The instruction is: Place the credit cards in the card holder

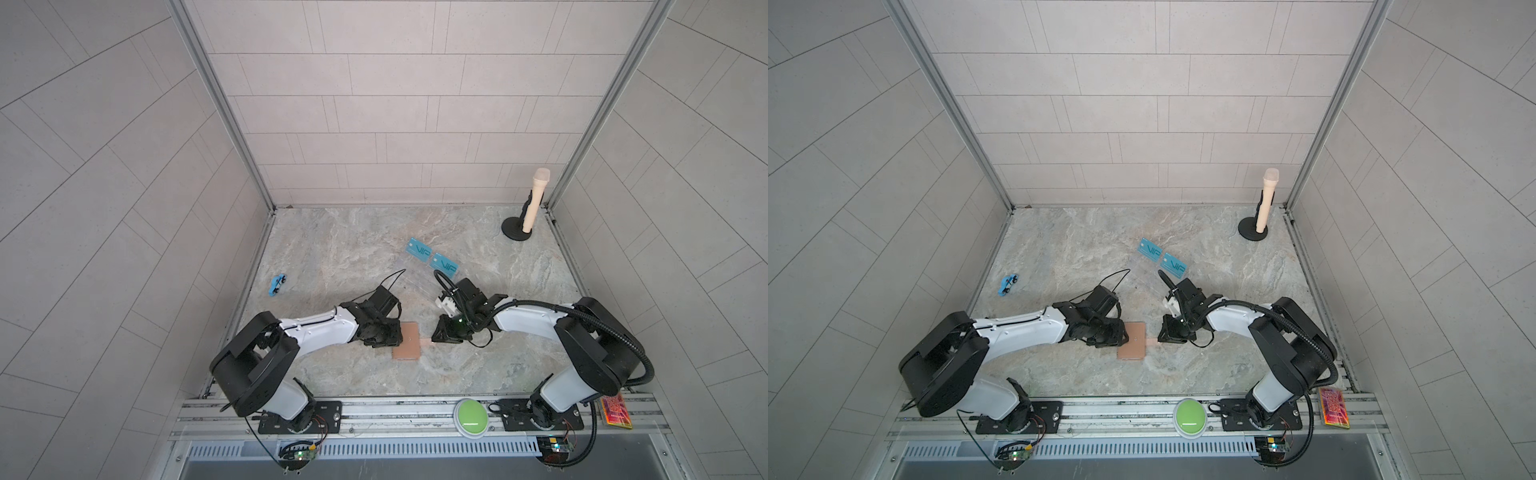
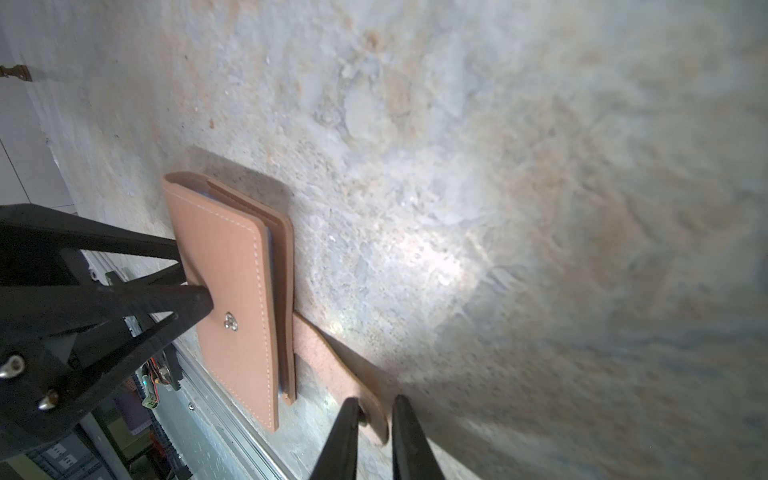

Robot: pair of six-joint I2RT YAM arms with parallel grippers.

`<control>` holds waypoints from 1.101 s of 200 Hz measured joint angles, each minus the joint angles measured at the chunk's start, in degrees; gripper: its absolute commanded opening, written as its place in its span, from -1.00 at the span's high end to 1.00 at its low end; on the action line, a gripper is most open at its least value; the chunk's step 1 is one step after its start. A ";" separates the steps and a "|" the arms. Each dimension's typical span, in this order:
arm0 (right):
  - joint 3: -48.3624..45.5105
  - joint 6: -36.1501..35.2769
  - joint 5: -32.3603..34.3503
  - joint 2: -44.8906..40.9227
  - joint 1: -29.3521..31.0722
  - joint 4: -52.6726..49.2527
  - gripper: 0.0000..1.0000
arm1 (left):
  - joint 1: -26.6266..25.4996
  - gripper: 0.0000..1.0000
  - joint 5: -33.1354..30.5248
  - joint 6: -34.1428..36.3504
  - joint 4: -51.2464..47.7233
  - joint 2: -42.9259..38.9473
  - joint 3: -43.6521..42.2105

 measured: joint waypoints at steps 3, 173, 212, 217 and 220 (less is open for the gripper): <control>-0.02 -0.02 -0.13 0.00 0.00 0.07 0.65 | 0.00 0.19 0.00 0.04 0.00 0.00 0.00; -1.92 1.60 -4.33 -0.48 -0.92 1.99 0.98 | -0.35 0.18 -0.42 0.72 -0.90 0.39 0.72; -1.92 1.57 -4.66 -1.29 -0.96 1.97 1.00 | -0.35 0.18 -0.42 0.72 -0.92 0.42 0.74; -1.92 1.57 -4.74 -1.49 -0.96 1.97 1.00 | -0.35 0.18 -0.42 0.72 -0.92 0.42 0.74; -1.92 1.57 -4.81 -1.62 -0.96 1.97 1.00 | -0.35 0.18 -0.42 0.72 -0.92 0.42 0.76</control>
